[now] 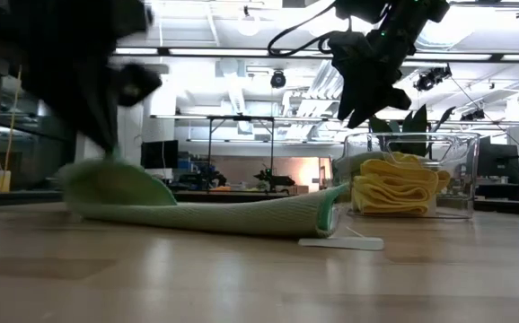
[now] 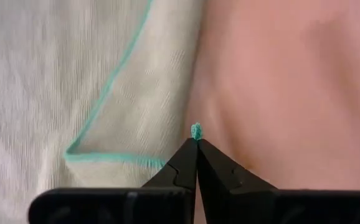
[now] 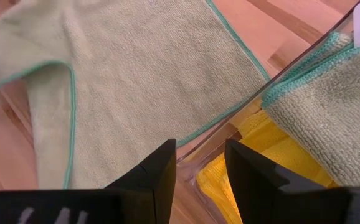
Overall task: Fold microfiber towels
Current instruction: Fold the green microfiber towel
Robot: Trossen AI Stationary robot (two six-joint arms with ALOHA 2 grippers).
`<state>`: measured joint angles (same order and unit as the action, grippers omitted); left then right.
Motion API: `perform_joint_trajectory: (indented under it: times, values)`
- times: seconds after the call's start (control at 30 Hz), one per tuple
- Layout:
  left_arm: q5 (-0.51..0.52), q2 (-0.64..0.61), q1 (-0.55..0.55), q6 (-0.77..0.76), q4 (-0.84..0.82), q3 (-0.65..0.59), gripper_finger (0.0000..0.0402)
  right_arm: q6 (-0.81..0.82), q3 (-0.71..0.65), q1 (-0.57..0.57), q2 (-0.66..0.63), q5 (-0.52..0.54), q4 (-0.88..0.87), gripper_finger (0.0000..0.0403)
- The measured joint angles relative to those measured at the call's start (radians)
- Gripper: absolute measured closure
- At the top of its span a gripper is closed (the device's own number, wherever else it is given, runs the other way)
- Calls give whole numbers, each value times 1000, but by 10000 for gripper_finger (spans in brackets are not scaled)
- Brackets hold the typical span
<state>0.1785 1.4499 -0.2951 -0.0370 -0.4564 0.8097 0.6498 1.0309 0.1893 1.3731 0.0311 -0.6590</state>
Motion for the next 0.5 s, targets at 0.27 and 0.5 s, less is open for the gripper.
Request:
perform_joint_trajectory:
  times: [0.27,0.5]
  values:
    - [-255,-195,-9,-134,-135,73,401,-2,0,0,0,0,-3,274]
    - [-262,-279,-91,-315,-277,70,402,42,0,-6,0,-54,31,274]
